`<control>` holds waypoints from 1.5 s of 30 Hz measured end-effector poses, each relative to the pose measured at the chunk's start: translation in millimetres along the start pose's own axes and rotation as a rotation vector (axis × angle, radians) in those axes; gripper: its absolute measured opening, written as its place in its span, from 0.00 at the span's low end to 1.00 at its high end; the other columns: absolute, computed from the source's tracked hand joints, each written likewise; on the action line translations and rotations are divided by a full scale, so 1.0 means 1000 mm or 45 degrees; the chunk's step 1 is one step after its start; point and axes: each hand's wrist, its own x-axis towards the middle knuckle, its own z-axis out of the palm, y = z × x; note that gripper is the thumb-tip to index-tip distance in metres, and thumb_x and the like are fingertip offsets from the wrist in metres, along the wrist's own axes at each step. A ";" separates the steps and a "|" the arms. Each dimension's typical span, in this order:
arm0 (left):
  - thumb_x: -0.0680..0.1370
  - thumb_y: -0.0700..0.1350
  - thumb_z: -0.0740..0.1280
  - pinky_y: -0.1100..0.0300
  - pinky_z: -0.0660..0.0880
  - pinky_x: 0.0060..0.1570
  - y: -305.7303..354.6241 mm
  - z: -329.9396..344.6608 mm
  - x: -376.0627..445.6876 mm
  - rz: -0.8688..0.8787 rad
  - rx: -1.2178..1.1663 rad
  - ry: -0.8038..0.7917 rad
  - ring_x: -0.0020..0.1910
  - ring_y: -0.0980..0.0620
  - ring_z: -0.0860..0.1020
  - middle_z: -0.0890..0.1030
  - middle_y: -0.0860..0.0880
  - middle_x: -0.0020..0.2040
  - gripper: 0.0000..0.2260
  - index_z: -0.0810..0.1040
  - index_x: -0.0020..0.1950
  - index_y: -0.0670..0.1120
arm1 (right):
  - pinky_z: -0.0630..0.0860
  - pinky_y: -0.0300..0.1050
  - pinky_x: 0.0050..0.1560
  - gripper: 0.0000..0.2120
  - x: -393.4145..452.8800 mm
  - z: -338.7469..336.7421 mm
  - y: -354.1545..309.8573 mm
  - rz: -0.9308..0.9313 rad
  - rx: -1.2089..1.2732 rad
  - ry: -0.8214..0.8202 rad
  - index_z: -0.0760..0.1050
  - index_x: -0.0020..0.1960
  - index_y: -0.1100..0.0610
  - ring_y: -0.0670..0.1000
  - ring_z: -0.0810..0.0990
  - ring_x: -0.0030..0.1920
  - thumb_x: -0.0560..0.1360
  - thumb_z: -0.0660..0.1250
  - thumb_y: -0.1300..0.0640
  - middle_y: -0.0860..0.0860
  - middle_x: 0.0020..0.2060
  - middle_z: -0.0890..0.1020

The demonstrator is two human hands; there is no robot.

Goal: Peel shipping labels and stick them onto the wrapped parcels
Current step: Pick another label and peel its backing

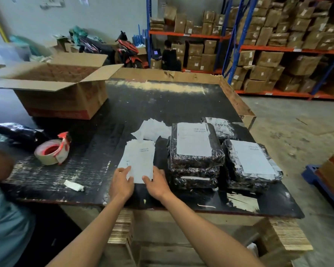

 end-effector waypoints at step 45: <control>0.82 0.49 0.63 0.59 0.70 0.31 0.013 -0.085 -0.044 0.083 -1.318 -0.126 0.37 0.47 0.72 0.80 0.43 0.40 0.13 0.84 0.54 0.43 | 0.76 0.40 0.25 0.14 -0.058 -0.030 -0.040 -0.102 0.913 -0.145 0.81 0.59 0.58 0.48 0.81 0.35 0.77 0.72 0.51 0.52 0.44 0.86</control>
